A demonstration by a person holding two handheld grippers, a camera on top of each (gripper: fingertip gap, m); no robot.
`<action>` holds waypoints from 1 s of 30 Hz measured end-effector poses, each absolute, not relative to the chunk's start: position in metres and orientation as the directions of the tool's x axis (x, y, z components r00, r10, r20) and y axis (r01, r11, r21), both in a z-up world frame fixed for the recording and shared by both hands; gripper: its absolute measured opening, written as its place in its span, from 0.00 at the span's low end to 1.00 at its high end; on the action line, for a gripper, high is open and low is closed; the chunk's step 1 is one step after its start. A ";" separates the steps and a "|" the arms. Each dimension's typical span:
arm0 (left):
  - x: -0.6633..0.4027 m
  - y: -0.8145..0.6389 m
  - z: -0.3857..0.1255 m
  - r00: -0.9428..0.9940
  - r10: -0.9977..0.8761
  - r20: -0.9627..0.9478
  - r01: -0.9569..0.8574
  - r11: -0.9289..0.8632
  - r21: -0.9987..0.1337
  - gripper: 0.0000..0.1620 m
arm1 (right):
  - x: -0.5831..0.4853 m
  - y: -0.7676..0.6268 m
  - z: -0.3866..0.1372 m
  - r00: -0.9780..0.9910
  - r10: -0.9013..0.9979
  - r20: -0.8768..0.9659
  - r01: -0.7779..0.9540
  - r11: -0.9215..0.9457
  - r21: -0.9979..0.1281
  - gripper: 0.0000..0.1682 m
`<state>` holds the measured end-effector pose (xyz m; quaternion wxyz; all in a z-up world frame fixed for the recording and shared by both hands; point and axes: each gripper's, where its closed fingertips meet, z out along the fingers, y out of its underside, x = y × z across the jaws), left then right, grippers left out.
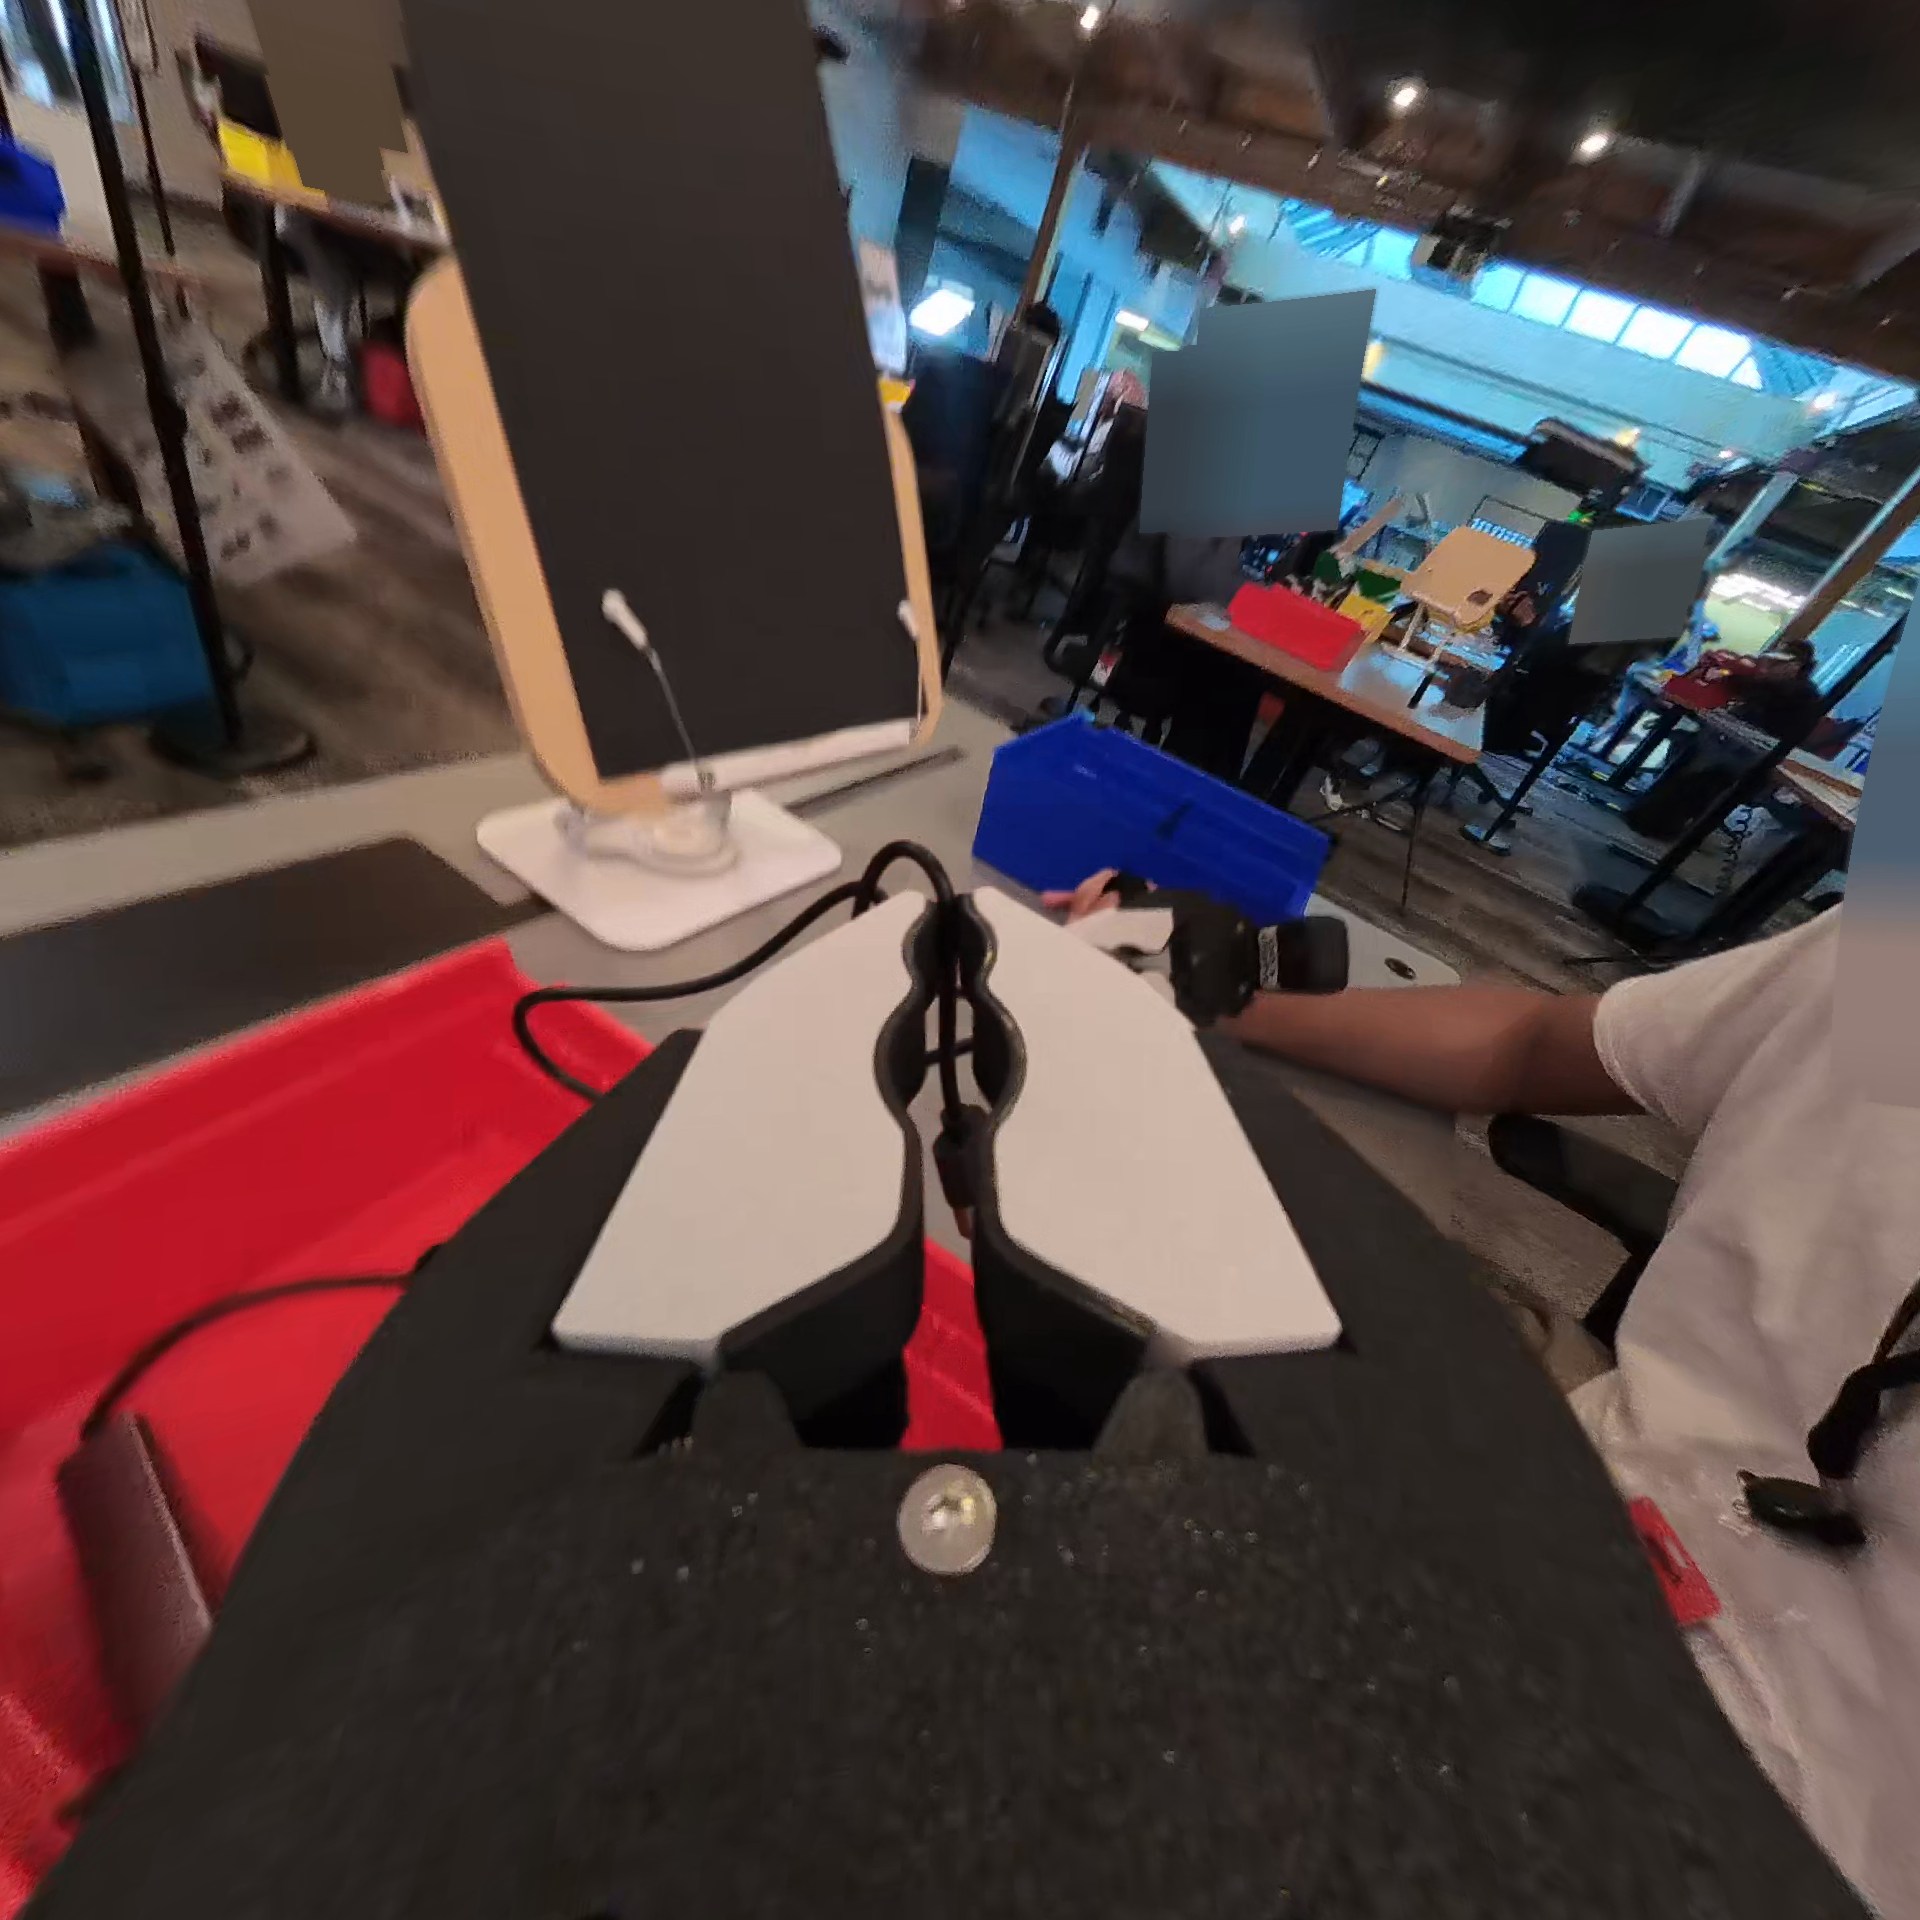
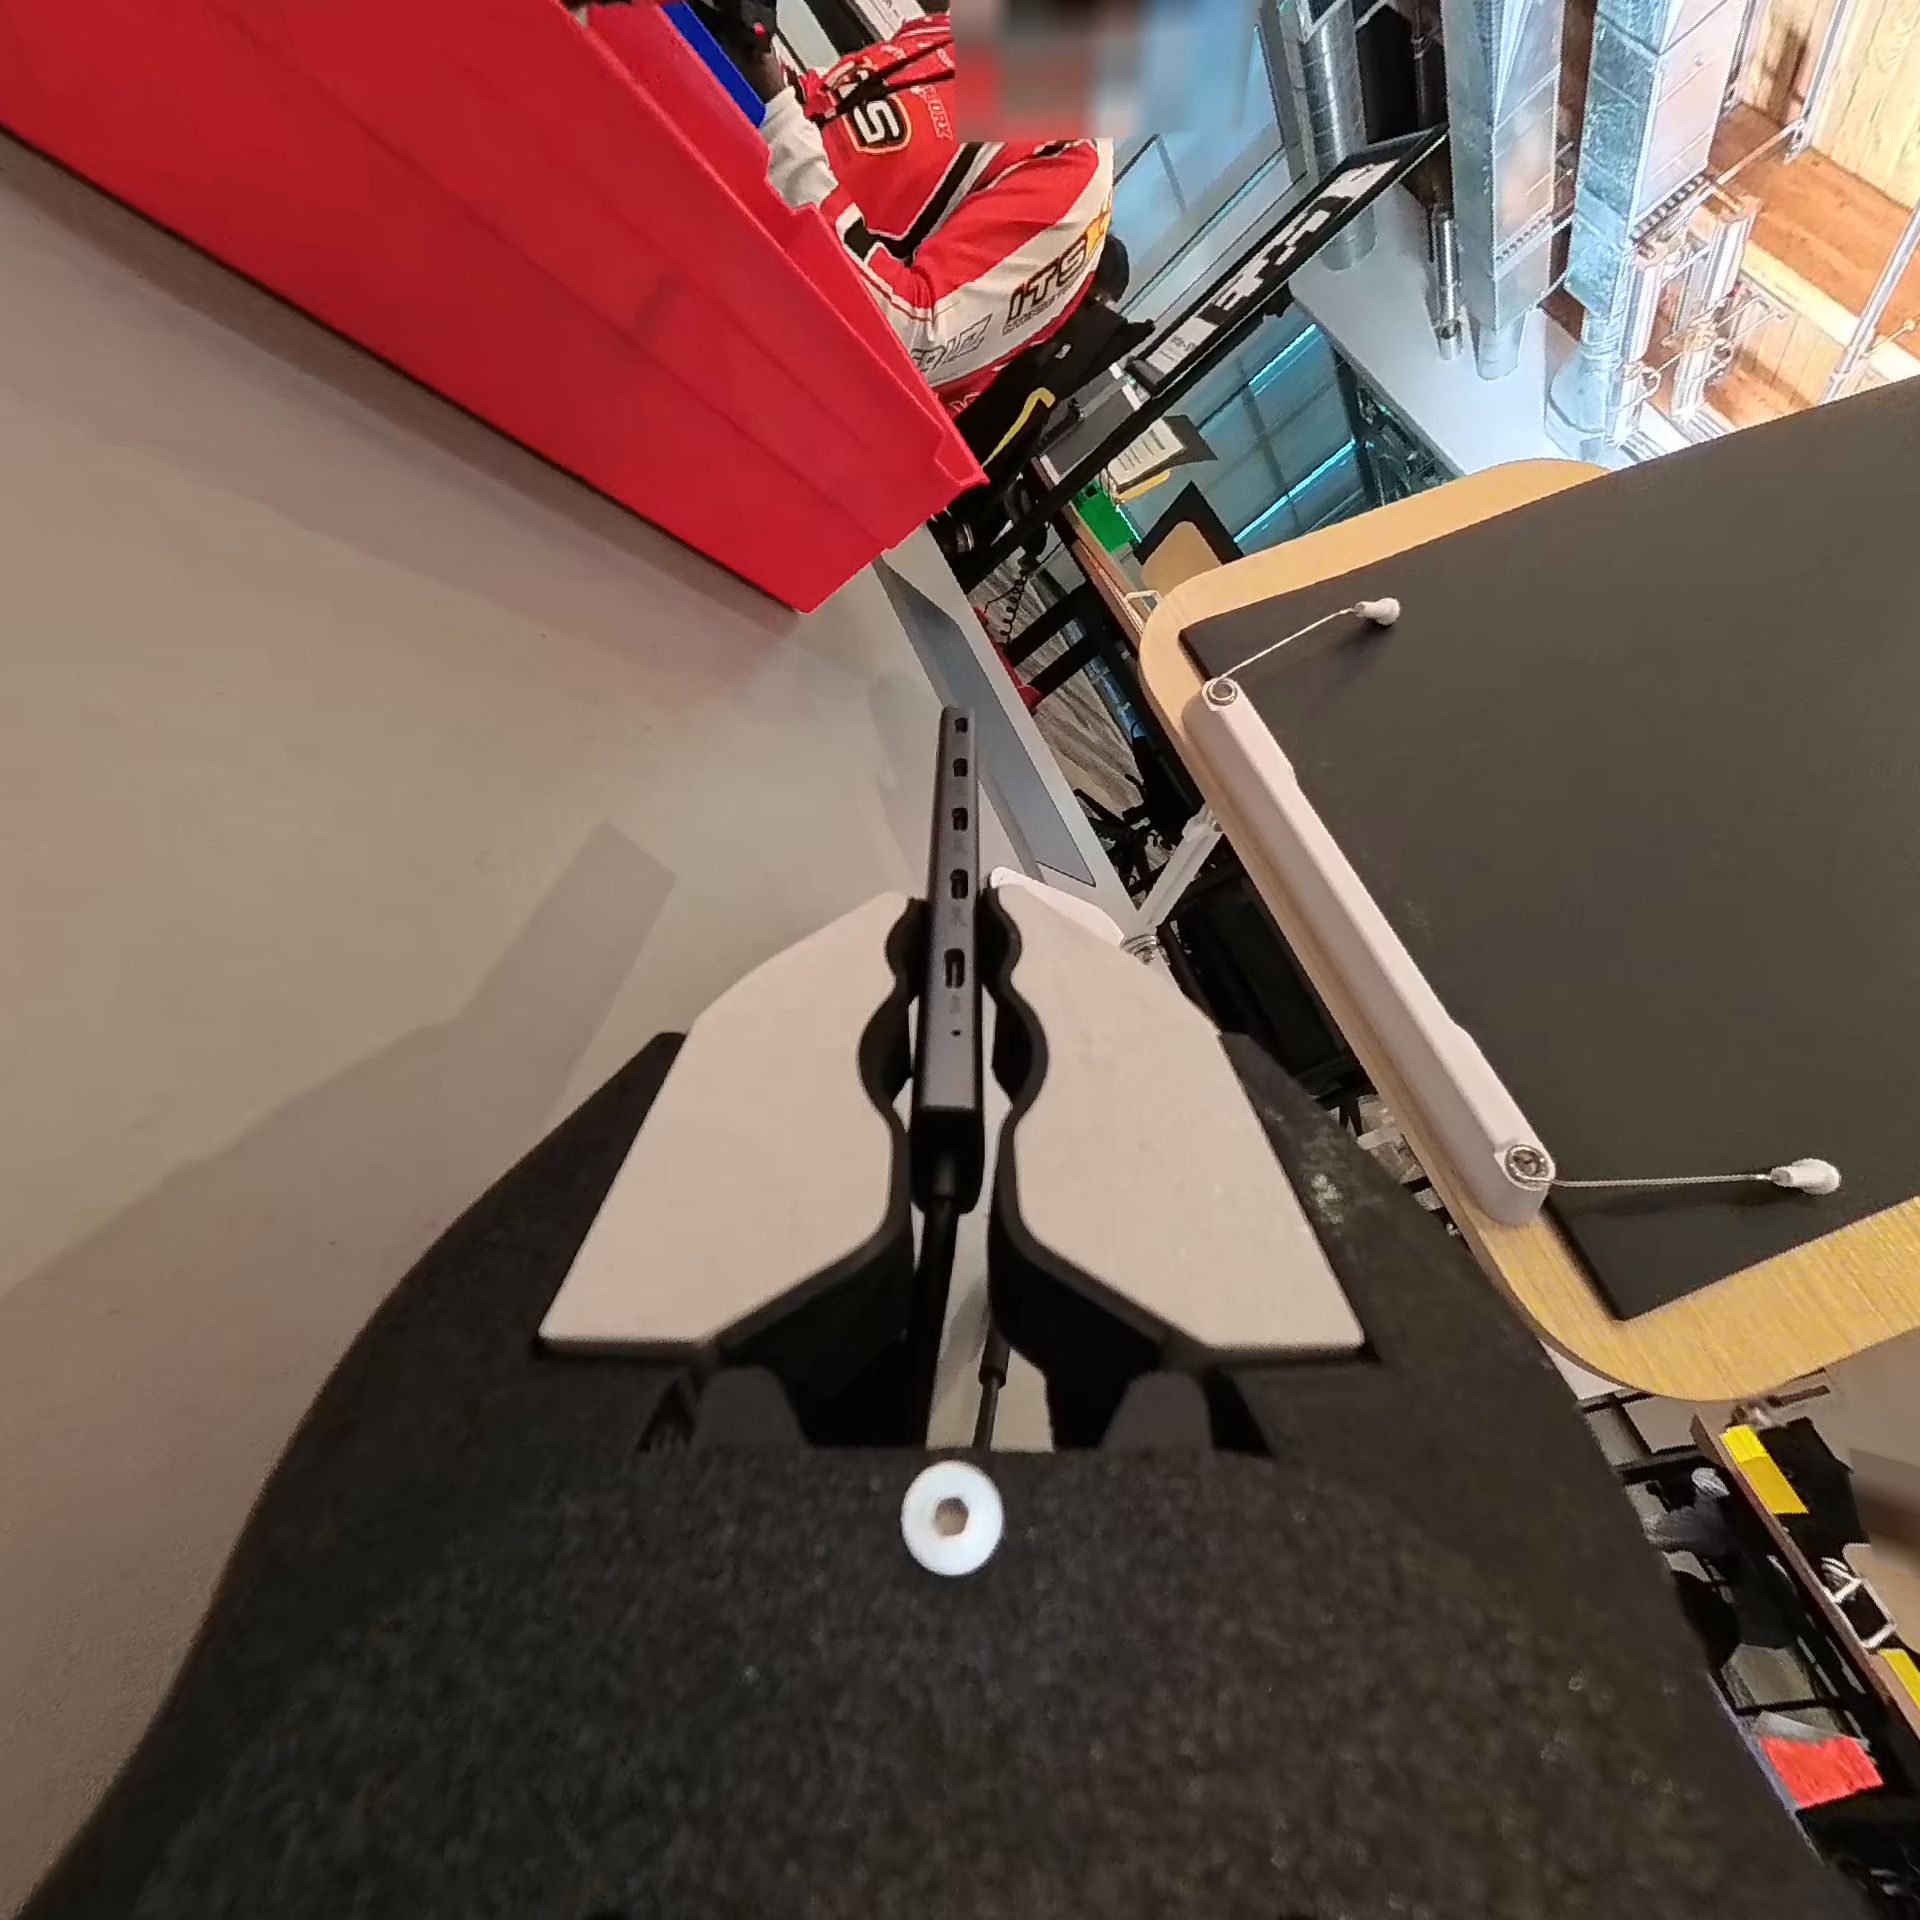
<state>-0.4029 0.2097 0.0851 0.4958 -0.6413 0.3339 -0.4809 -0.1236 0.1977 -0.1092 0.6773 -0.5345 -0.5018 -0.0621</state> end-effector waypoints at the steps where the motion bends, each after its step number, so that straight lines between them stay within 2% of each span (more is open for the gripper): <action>1: -0.404 0.209 0.097 0.313 -0.918 0.244 0.045 -0.242 -0.969 0.01 | -0.124 0.197 -0.109 0.489 0.454 0.745 0.619 0.421 -0.663 0.06; 8: -0.398 0.209 0.139 0.382 -0.924 -0.007 -0.073 -0.023 -0.997 0.01 | -0.123 0.197 -0.107 0.500 0.451 0.739 0.609 0.424 -0.671 0.06; 11: -0.393 0.214 0.156 0.480 -0.853 -0.208 -0.191 0.129 -0.973 0.01 | -0.122 0.198 -0.105 0.510 0.453 0.731 0.601 0.421 -0.680 0.06; 13: -0.385 0.209 0.171 0.464 -0.835 -0.295 -0.245 0.200 -0.949 0.01 | -0.121 0.198 -0.104 0.516 0.453 0.727 0.596 0.420 -0.685 0.06; 16: -0.362 0.187 0.202 0.406 -0.870 -0.279 -0.163 0.231 -0.959 0.01 | -0.119 0.198 -0.102 0.528 0.449 0.721 0.590 0.417 -0.691 0.06; 18: -0.339 0.169 0.201 0.352 -0.905 -0.241 -0.156 0.197 -0.968 0.01 | -0.118 0.200 -0.101 0.541 0.449 0.711 0.581 0.412 -0.702 0.06; 22: -0.282 0.123 0.157 0.208 -0.962 -0.175 -0.181 0.138 -0.974 0.01 | -0.111 0.203 -0.094 0.588 0.447 0.674 0.544 0.398 -0.738 0.06; 30: -0.216 0.038 -0.006 0.029 -0.996 -0.080 -0.386 0.063 -0.920 0.01 | -0.101 0.206 -0.089 0.643 0.450 0.620 0.499 0.369 -0.784 0.06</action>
